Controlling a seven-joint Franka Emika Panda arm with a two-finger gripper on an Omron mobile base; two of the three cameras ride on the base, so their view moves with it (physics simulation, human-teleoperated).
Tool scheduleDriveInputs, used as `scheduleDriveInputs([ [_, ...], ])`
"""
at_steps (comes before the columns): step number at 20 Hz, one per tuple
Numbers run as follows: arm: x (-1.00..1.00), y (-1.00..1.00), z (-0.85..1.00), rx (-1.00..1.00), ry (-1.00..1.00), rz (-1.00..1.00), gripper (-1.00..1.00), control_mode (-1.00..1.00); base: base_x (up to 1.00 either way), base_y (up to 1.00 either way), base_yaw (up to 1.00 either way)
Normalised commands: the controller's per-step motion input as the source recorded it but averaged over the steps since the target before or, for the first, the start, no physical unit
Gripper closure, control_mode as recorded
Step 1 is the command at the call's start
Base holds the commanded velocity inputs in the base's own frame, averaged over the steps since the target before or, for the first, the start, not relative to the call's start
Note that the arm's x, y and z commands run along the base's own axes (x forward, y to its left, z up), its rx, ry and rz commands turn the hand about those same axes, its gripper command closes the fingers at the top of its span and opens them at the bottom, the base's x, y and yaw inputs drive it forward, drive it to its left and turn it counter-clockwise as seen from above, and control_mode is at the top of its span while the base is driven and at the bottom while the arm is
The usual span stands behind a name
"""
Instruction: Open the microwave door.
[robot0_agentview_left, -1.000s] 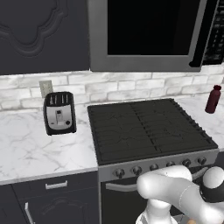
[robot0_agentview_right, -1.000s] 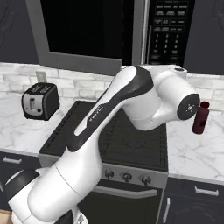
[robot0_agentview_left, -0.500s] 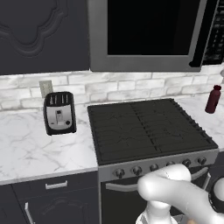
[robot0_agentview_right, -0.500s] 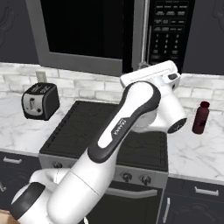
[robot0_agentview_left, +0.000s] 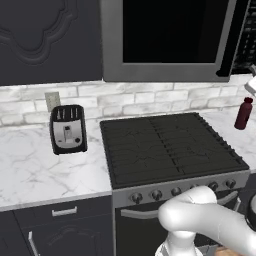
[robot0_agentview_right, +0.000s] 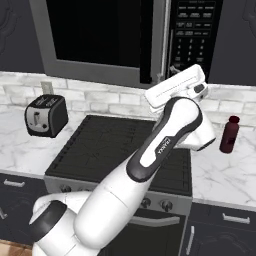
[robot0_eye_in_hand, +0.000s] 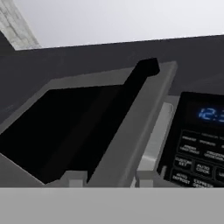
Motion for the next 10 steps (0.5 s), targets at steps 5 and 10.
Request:
scheduleDriveInputs([
  [5,0.0,-0.39,0.08,-0.21,-0.06,0.05,-1.0,-1.0,0.0,0.0,0.0],
  [10,0.16,-0.02,0.0,-0.41,-0.03,0.01,-1.0,-1.0,0.0,0.0,0.0],
])
